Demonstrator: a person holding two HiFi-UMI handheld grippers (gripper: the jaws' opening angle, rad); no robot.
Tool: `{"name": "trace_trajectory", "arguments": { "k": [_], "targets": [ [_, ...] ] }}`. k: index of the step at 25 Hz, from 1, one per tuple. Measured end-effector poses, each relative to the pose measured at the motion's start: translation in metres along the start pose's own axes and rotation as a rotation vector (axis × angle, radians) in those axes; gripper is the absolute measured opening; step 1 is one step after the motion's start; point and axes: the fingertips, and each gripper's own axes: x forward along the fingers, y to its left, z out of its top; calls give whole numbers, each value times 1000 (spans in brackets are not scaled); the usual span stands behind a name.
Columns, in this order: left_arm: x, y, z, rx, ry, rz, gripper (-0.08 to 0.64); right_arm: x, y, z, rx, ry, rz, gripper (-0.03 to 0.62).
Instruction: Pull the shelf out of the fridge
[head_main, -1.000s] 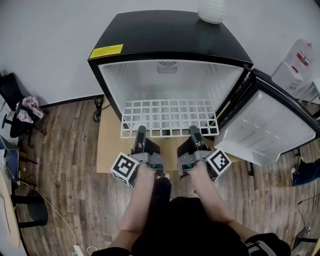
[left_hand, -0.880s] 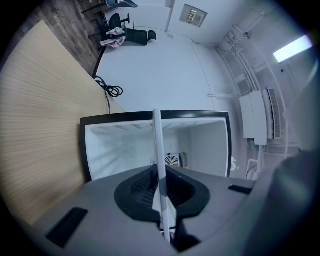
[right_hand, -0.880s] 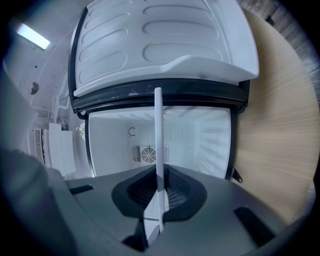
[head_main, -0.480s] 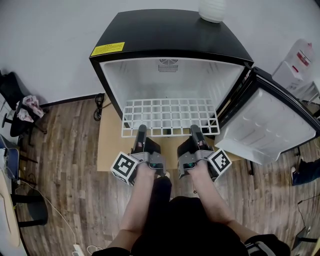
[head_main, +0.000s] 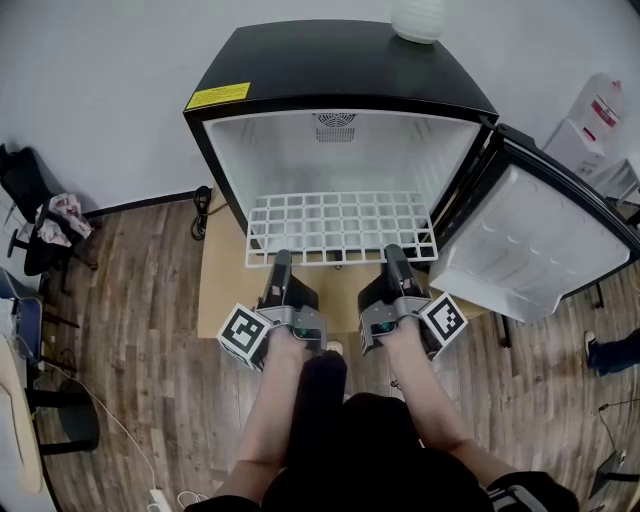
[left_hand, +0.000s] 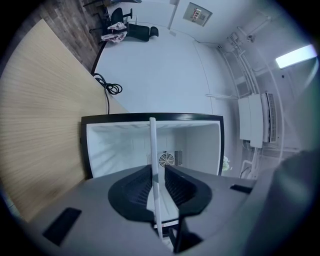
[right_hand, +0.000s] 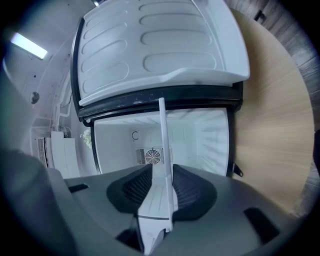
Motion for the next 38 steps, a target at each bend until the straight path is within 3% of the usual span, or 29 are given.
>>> {"name": "trace_trajectory", "arguments": {
  "k": [10, 13, 18, 22, 29, 31, 34, 38],
  "targets": [
    [-30, 1, -1, 39, 19, 26, 64, -29, -2, 4, 4, -33, -10, 94],
    [-39, 2, -2, 94, 40, 42, 64, -40, -4, 3, -22, -28, -20, 94],
    [-52, -2, -3, 361, 102, 58, 64, -57, -1, -2, -217, 28, -32, 94],
    [-56, -14, -6, 605, 163, 52, 64, -66, 11, 2, -506, 56, -31, 94],
    [-61, -30, -19, 1197, 249, 74, 64, -73, 37, 4, -973, 106, -32, 74],
    [-62, -37, -24, 1330, 262, 66, 64, -76, 45, 1, -1114, 123, -24, 71],
    [-64, -44, -36, 1425, 304, 21, 64, -79, 56, -11, -1290, 175, 20, 58],
    [-71, -48, -60, 1465, 409, -74, 26, -84, 61, -26, -1448, 252, 83, 19]
  ]
}}
